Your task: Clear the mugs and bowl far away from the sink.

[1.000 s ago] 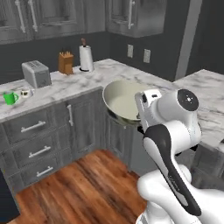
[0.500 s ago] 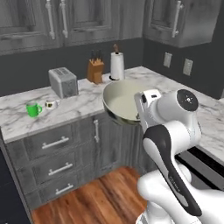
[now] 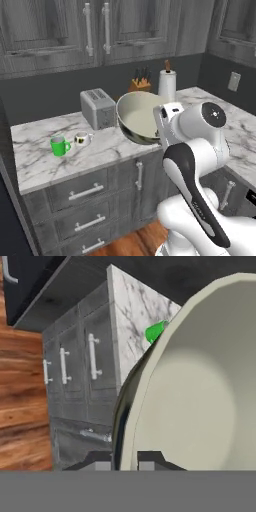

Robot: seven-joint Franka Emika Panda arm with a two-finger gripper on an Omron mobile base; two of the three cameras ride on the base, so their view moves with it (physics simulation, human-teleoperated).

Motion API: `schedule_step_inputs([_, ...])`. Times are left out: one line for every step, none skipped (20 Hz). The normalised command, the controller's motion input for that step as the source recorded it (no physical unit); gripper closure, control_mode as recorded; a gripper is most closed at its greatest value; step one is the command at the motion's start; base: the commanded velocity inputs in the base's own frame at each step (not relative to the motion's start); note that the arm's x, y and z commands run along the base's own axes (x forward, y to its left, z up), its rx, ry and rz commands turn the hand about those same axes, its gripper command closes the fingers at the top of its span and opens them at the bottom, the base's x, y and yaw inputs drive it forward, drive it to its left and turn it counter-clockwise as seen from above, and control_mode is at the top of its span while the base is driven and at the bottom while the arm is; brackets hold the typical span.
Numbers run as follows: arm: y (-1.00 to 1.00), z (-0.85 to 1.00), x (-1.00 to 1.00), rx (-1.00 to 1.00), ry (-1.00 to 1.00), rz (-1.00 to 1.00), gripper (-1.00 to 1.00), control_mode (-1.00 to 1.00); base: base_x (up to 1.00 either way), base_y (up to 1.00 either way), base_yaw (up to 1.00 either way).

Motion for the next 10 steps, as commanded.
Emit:
schedule_step_inputs([0.0, 0.0, 0.0, 0.0, 0.0, 0.0, 1.0, 1.0, 0.85, 0.0, 0.24])
schedule_step_inputs([0.0, 0.0, 0.0, 0.0, 0.0, 0.0, 1.0, 1.0, 0.81, 0.0, 0.21])
schedule_step_inputs([0.0, 0.0, 0.0, 0.0, 0.0, 0.0, 1.0, 1.0, 0.86, 0.0, 0.16])
schedule_step_inputs([0.0, 0.0, 0.0, 0.0, 0.0, 0.0, 1.0, 1.0, 0.8, 0.0, 0.14])
schedule_step_inputs([0.0, 0.0, 0.0, 0.0, 0.0, 0.0, 1.0, 1.0, 0.79, -0.06, 0.11])
schedule_step_inputs([0.0, 0.0, 0.0, 0.0, 0.0, 0.0, 1.0, 1.0, 0.76, -0.05, 0.09])
schedule_step_inputs([0.0, 0.0, 0.0, 0.0, 0.0, 0.0, 1.0, 1.0, 0.72, -0.04, 0.07])
schedule_step_inputs([0.0, 0.0, 0.0, 0.0, 0.0, 0.0, 1.0, 1.0, 0.71, -0.04, 0.07])
schedule_step_inputs([0.0, 0.0, 0.0, 0.0, 0.0, 0.0, 1.0, 1.0, 0.7, -0.04, 0.08])
schedule_step_inputs([0.0, 0.0, 0.0, 0.0, 0.0, 0.0, 1.0, 1.0, 0.54, -0.06, 0.07])
